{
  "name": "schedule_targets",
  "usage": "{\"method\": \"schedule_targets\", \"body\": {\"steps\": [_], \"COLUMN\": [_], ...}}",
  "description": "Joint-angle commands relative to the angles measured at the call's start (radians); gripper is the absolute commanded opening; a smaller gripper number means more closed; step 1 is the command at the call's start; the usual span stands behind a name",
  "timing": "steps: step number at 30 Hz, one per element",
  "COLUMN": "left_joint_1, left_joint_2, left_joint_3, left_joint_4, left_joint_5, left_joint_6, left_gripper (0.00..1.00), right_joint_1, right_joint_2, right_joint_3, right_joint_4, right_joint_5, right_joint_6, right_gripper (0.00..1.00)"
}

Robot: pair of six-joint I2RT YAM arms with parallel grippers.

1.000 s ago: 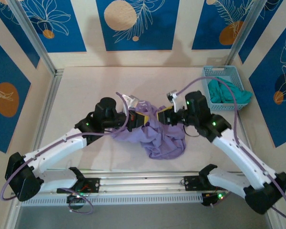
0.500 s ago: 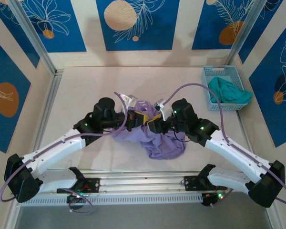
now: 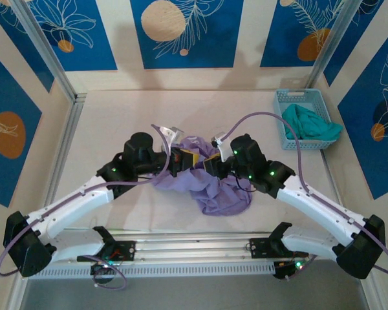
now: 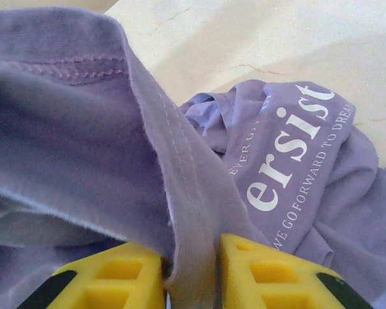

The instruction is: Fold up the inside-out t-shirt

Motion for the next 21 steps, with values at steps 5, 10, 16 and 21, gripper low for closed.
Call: {"method": "schedule_targets", "body": {"steps": [5, 10, 16, 21], "left_joint_1": [0.006, 0.008, 0.017, 0.043], "left_joint_2": [-0.030, -0.037, -0.045, -0.050], "left_joint_3": [-0.010, -0.012, -0.015, -0.022], "left_joint_4": [0.004, -0.004, -0.069, -0.137], "left_joint_5": [-0.021, -0.034, -0.131, -0.269], "left_joint_6": [0.023, 0.033, 0.062, 0.082], "left_gripper": [0.00, 0.00, 0.00, 0.00], "right_joint_1": [-0.049, -0.068, -0.152, -0.310], "right_joint_2": [-0.019, -0.004, -0.038, -0.075], "right_joint_3": [0.029, 0.057, 0.095, 0.116], "right_joint_4": [-0.068, -0.088, -0.097, -0.032], "right_joint_5": [0.000, -0.033, -0.215, -0.602], "right_joint_6": [-0.011, -0.008, 0.009, 0.104], "right_gripper": [0.24, 0.16, 0.00, 0.00]}}
